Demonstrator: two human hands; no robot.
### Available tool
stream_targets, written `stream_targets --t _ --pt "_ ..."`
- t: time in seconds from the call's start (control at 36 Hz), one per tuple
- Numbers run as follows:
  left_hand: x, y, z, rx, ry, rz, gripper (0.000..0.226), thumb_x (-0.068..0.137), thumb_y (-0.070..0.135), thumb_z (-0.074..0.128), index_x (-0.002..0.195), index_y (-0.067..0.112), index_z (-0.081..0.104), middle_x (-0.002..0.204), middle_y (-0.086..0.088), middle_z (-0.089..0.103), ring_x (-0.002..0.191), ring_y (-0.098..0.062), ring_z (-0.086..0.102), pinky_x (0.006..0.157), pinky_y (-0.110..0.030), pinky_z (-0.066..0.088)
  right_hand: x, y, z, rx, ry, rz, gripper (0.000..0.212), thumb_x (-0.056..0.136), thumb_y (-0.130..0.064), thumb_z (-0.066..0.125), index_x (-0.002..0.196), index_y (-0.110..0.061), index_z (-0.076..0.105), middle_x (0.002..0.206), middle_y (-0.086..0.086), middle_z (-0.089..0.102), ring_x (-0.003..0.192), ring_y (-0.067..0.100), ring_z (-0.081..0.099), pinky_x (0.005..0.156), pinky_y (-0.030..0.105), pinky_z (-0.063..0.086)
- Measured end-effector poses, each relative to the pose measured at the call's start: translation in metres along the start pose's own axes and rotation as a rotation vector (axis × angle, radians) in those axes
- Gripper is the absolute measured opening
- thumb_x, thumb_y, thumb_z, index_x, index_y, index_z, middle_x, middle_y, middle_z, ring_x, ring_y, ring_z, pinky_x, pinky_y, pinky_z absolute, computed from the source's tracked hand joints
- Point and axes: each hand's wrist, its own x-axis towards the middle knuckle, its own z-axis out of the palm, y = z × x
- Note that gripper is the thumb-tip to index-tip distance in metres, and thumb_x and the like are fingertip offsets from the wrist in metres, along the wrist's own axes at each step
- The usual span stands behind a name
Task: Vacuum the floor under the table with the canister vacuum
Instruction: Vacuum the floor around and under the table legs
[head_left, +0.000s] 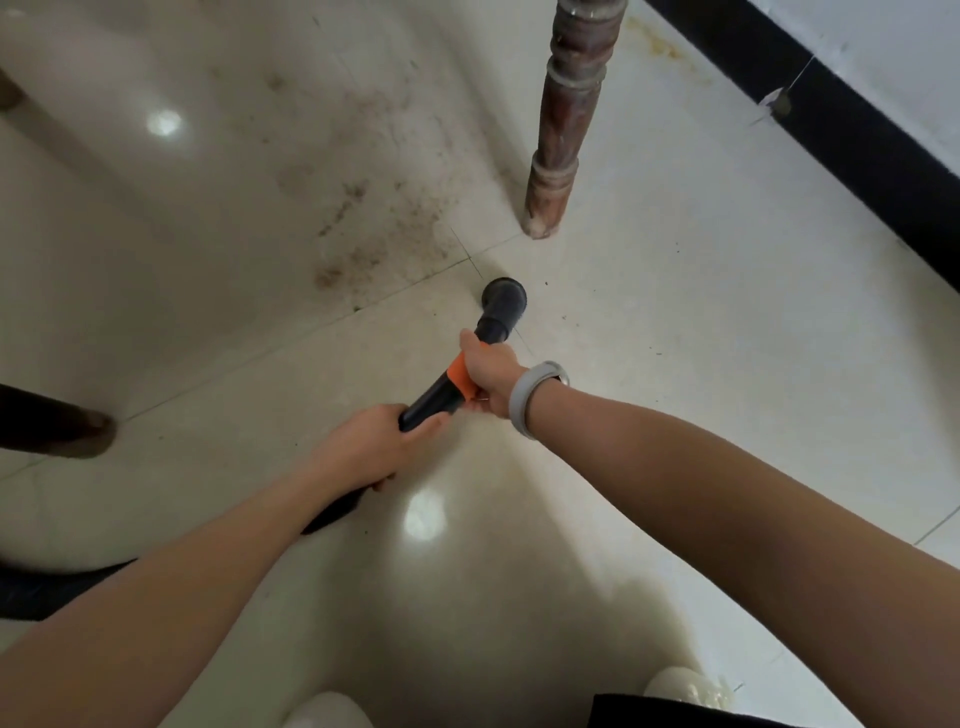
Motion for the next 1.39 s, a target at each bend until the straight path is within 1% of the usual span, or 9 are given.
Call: stream_targets --t 0.31,0.5,0.61,0.69,0.83,0.94,1.0,1.08,1.39 --pt "0.039 0.077 0.012 -0.015 -0.045 0.138 0.052 0.085 0.071 0.037 0.072 0.022 0.049 0.06 0.001 0.064 0.045 -0.013 0.059 0.063 -0.032 0.056 0.024 -0.021 -0.07 0.065 0.291 -0.07 0.032 0.096 -0.037 0.043 0.108 -0.007 0.043 0.081 0.006 0.051 0.068 0.021 0.053 0.055 0.031 0.045" --pt "0.026 0.041 0.011 -0.128 -0.019 0.09 0.045 0.09 0.063 0.039 0.087 0.021 0.055 0.062 0.0 0.065 0.046 -0.014 0.059 0.06 -0.034 0.055 0.023 -0.017 -0.037 -0.039 0.18 -0.085 0.04 0.095 -0.043 0.044 0.112 -0.007 0.044 0.079 0.006 0.054 0.075 0.024 0.059 0.075 0.039 0.055" --pt "0.007 0.007 0.013 -0.199 0.042 -0.022 0.041 0.09 0.061 0.043 0.09 0.022 0.057 0.056 0.002 0.063 0.042 -0.012 0.057 0.052 -0.03 0.05 0.015 -0.006 0.002 -0.126 0.082 -0.118 0.047 0.094 -0.047 0.044 0.119 -0.007 0.045 0.08 0.006 0.055 0.078 0.027 0.062 0.059 0.034 0.05" --pt "-0.012 -0.01 0.019 -0.21 0.1 -0.079 0.041 0.091 0.061 0.042 0.088 0.022 0.055 0.058 0.002 0.06 0.044 -0.013 0.056 0.052 -0.032 0.05 0.01 0.006 0.024 -0.157 -0.003 -0.127 0.04 0.093 -0.048 0.045 0.107 -0.012 0.049 0.077 0.004 0.056 0.08 0.027 0.063 0.072 0.041 0.054" --pt "-0.048 -0.024 0.045 -0.102 0.116 -0.161 0.043 0.088 0.067 0.039 0.089 0.027 0.053 0.067 0.003 0.064 0.056 -0.016 0.063 0.057 -0.034 0.053 -0.011 0.041 0.028 -0.164 -0.075 -0.102 0.024 0.097 -0.04 0.045 0.083 -0.02 0.043 0.072 0.001 0.052 0.064 0.016 0.054 0.063 0.033 0.05" --pt "-0.054 -0.017 0.053 0.078 0.044 -0.067 0.042 0.089 0.066 0.039 0.091 0.026 0.051 0.069 0.005 0.059 0.058 -0.013 0.057 0.052 -0.028 0.041 -0.019 0.063 0.003 -0.078 -0.051 -0.02 0.031 0.096 -0.042 0.046 0.109 -0.013 0.045 0.084 0.003 0.053 0.078 0.02 0.058 0.079 0.039 0.056" --pt "-0.049 -0.006 0.055 0.182 0.003 0.004 0.043 0.088 0.068 0.038 0.094 0.028 0.051 0.071 0.006 0.057 0.062 -0.012 0.056 0.052 -0.026 0.038 -0.02 0.072 -0.016 -0.018 -0.001 0.017 0.042 0.096 -0.043 0.045 0.12 -0.009 0.04 0.088 0.004 0.052 0.078 0.019 0.057 0.069 0.035 0.056" --pt "-0.044 0.011 0.063 0.26 -0.095 0.105 0.041 0.087 0.071 0.035 0.095 0.033 0.048 0.072 0.008 0.056 0.066 -0.011 0.057 0.055 -0.026 0.041 -0.028 0.088 -0.046 0.067 0.083 0.07 0.039 0.097 -0.041 0.043 0.117 -0.008 0.041 0.084 0.006 0.052 0.069 0.017 0.055 0.051 0.027 0.049" --pt "-0.039 0.054 0.096 0.473 -0.378 0.407 0.053 0.083 0.076 0.036 0.095 0.029 0.057 0.084 0.005 0.064 0.073 -0.013 0.062 0.064 -0.031 0.048 -0.082 0.151 -0.116 0.254 0.299 0.321 0.034 0.1 -0.037 0.036 0.116 -0.007 0.036 0.105 0.013 0.049 0.083 0.027 0.057 0.078 0.043 0.058"
